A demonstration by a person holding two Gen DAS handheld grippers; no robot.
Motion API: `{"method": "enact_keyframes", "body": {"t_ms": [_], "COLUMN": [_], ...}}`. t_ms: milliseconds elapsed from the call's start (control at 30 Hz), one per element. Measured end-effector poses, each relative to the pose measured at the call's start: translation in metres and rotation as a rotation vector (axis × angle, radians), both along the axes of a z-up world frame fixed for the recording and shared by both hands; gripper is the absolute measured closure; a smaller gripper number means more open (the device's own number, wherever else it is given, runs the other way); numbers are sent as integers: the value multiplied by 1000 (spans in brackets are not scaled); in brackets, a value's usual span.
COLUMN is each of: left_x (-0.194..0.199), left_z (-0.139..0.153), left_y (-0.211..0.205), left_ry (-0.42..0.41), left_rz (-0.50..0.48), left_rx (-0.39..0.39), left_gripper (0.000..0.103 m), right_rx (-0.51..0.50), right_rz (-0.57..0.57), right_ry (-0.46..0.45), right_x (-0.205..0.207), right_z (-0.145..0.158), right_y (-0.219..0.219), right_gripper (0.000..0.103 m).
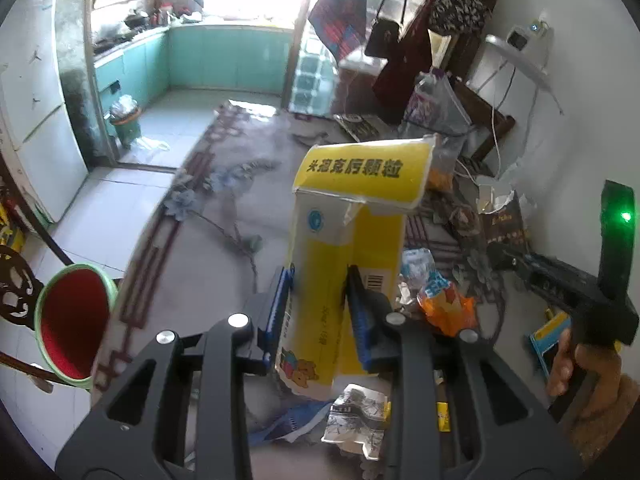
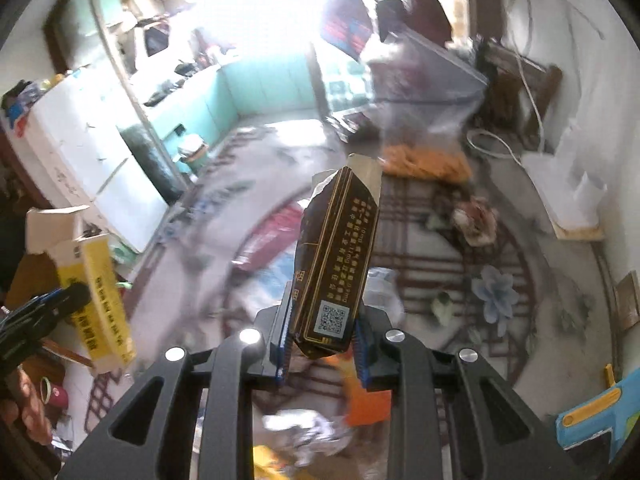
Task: Collect trash
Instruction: 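Grasp the brown packet with the right gripper, then carry the yellow box and brown packet with both grippers to the bucket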
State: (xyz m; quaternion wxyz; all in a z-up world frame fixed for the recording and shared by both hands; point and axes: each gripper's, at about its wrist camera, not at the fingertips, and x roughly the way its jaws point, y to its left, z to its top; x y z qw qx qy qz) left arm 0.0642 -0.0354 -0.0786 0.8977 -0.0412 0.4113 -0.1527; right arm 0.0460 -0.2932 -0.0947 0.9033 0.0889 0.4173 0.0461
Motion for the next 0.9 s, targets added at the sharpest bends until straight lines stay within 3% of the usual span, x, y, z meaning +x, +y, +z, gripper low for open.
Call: {"method": "enact_keyframes", "body": {"t_ms": [367, 900], "left_x": [-24, -33], "left_z": [26, 28], "left_y": [32, 67], "left_ry": [-78, -86], "left_rz": [83, 110], "left_rx": [27, 21], "left_gripper": [74, 73], "right_rx": [-2, -1], "right_rz": [162, 205], "right_ry": [-106, -128], "right_x": [-7, -14], "right_z": [40, 49], "right_y": [73, 112], "right_gripper": [79, 79]}}
